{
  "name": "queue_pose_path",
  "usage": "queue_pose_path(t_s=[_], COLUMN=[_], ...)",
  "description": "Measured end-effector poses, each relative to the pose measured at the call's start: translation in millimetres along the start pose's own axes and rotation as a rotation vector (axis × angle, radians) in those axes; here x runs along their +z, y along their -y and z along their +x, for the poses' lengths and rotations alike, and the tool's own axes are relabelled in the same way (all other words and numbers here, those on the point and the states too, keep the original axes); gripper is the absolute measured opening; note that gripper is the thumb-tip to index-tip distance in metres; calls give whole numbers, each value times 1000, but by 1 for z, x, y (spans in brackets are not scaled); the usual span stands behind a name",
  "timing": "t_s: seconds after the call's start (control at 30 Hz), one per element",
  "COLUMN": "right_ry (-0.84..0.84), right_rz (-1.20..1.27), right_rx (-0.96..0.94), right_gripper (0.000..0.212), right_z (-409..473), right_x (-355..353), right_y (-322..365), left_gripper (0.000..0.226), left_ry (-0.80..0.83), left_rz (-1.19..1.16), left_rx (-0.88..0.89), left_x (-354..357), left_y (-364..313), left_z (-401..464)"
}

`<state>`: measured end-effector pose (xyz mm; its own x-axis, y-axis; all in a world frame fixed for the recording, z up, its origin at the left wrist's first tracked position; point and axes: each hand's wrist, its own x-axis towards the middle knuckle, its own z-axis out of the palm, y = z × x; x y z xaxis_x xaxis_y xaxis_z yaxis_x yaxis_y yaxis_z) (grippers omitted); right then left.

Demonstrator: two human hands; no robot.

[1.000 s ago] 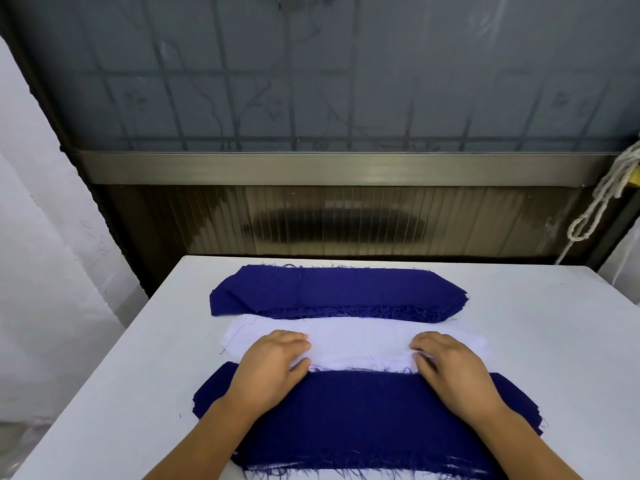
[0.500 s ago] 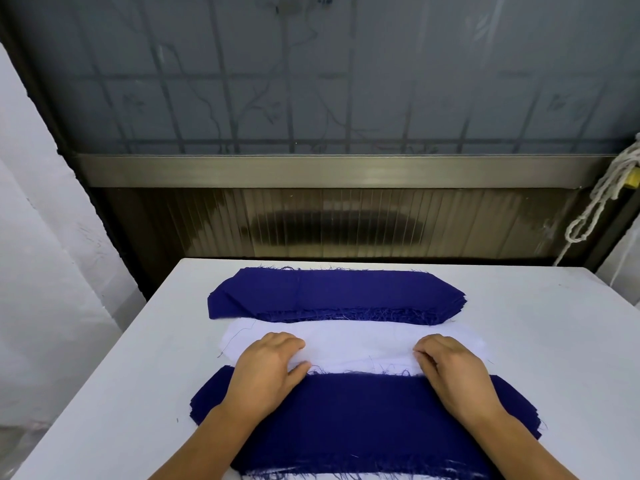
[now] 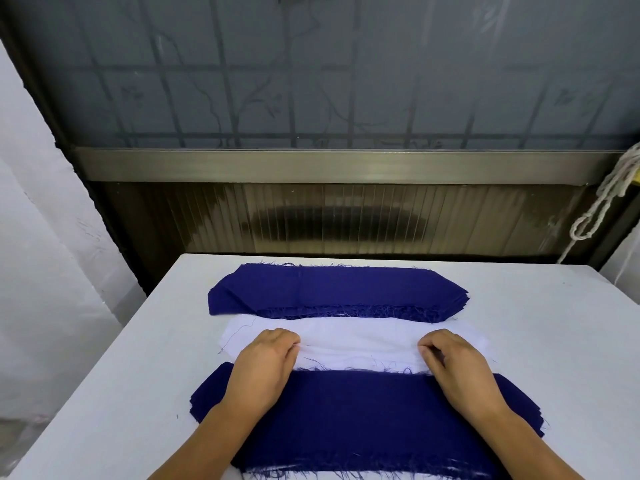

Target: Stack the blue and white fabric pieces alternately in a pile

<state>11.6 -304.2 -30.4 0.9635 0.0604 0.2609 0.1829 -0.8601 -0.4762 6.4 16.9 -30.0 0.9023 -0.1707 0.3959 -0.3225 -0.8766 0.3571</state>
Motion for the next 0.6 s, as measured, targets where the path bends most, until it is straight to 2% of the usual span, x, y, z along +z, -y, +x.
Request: queue_pose_path(t_s=[0.1,0.27,0.4,0.6], right_ry=[17,35,44,59], right_rz=[-30,-73,-67,-153], right_rx=[0,0,-69,-82], right_gripper=[17,20,8,11], right_z=[0,2,-1,0], right_x=[0,0,-1,-2], right_y=[0,1,2,4], left_gripper=[2,16,7,19], left_ry=[2,52,30,20], left_rz=[-34,-72,-74,-81], left_rx=[-33,-112,-75,-43], left_x=[0,2,2,3], left_y=[3,7,8,8], left_z=[0,2,2,3])
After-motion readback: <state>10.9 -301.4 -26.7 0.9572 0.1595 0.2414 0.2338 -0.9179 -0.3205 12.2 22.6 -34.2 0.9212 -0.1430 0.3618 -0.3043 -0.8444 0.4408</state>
